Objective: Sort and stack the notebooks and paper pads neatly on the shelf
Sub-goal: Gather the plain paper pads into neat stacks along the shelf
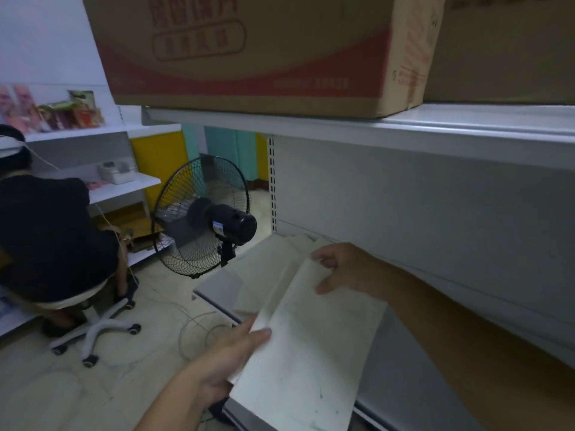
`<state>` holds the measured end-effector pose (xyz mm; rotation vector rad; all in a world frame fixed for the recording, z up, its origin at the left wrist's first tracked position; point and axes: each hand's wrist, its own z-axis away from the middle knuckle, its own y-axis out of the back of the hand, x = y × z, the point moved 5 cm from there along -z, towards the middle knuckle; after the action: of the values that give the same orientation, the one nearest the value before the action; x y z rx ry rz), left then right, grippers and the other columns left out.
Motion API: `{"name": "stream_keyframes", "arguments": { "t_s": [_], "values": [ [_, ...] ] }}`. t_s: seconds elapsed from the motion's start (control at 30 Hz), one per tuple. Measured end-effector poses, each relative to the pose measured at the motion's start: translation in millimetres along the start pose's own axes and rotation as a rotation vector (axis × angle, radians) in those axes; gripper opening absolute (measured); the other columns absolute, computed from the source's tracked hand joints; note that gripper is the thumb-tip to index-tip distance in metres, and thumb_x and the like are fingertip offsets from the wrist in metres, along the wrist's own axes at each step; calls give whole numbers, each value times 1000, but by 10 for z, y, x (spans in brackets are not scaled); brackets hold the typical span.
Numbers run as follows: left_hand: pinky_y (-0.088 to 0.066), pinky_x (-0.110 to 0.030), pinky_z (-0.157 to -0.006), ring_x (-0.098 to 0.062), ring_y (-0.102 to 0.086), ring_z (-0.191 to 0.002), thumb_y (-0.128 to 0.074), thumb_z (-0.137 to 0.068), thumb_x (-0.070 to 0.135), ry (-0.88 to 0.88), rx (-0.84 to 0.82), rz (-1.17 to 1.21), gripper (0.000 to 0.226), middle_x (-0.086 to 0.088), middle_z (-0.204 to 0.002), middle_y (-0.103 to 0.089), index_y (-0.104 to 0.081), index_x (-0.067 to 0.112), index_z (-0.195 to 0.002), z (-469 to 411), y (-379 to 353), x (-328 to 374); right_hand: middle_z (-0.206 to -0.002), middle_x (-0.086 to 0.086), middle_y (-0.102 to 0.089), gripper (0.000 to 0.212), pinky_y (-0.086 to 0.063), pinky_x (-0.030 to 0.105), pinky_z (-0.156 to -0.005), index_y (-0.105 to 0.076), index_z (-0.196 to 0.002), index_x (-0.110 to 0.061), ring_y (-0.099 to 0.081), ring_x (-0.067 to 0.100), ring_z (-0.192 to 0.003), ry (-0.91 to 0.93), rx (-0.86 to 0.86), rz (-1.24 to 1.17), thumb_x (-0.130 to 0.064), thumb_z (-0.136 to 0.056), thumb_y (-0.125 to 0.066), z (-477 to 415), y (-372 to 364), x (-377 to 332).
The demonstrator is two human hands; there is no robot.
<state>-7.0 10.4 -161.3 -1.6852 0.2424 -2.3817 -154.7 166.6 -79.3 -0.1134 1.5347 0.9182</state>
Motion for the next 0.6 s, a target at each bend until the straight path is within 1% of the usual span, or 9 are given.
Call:
{"name": "stream_keyframes", "arguments": {
  "t_s": [0.1, 0.2, 0.23, 0.3, 0.37, 0.43, 0.5, 0.57, 0.6],
  "values": [
    [-56, -36, -72, -36, -67, -98, -67, -66, 13, -26, -39, 19, 60, -17, -111, -69, -54, 17, -125, -7, 112, 3, -111, 4, -64, 68, -47, 25, -91, -59, -123, -10, -61, 14, -100, 64, 40, 140, 2, -61, -84, -113, -143, -15],
    [-56, -36, -71, -37, -67, -96, -71, -59, 9, -64, -41, 21, 69, -18, -111, -69, -53, 18, -125, -27, 222, 37, -103, -2, -62, 60, -45, 19, -88, -62, -119, -16, -60, 12, -95, 100, 87, 225, -5, -64, -84, -190, -216, -37],
    [-56, -36, -71, -36, -68, -95, -69, -59, 7, -86, -27, -3, 67, -17, -109, -70, -54, 19, -123, -39, 252, 53, -101, -2, -63, 54, -47, 20, -87, -63, -115, -18, -61, 12, -92, 118, 113, 241, -7, -66, -83, -219, -225, -50],
    [-56, -37, -71, -34, -69, -92, -63, -60, 6, -124, 23, -59, 63, -14, -102, -72, -55, 20, -120, -66, 307, 78, -104, -1, -65, 39, -51, 29, -91, -64, -111, -20, -63, 14, -92, 140, 223, 239, -13, -75, -77, -283, -178, -20],
    [-55, -34, -64, -31, -71, -84, -58, -59, 6, -135, 82, -69, 62, -14, -96, -73, -55, 16, -120, -109, 362, 63, -121, 2, -62, 39, -45, 29, -98, -59, -121, -17, -60, 16, -108, 76, 390, 349, -24, -84, -67, -300, -26, 113],
    [-54, -33, -59, -32, -71, -82, -59, -62, 3, -119, 117, -40, 58, -16, -94, -73, -55, 12, -120, -156, 398, 6, -139, 3, -49, 53, -35, 26, -103, -48, -134, -16, -48, 18, -126, -71, 423, 521, -38, -87, -62, -263, 86, 375],
    [-53, -35, -64, -34, -69, -86, -60, -79, -3, -98, 144, 19, 43, -17, -95, -73, -56, 10, -120, -186, 431, -53, -151, 5, -32, 78, -26, 27, -110, -35, -143, -15, -32, 18, -138, -198, 281, 597, -58, -82, -59, -223, 44, 686],
    [-52, -34, -65, -30, -69, -86, -51, -90, -1, -88, 173, 30, 29, -12, -92, -74, -59, 13, -114, -206, 469, -81, -157, 2, -15, 105, -17, 30, -117, -23, -148, -17, -17, 17, -144, -226, 168, 642, -78, -68, -52, -150, -39, 881],
    [-51, -33, -65, -28, -69, -86, -49, -92, 0, -84, 181, 19, 27, -9, -91, -75, -60, 15, -112, -215, 486, -94, -158, -1, -10, 111, -14, 29, -118, -20, -149, -18, -13, 16, -145, -214, 148, 648, -82, -63, -50, -105, -38, 931]
  ]
}}
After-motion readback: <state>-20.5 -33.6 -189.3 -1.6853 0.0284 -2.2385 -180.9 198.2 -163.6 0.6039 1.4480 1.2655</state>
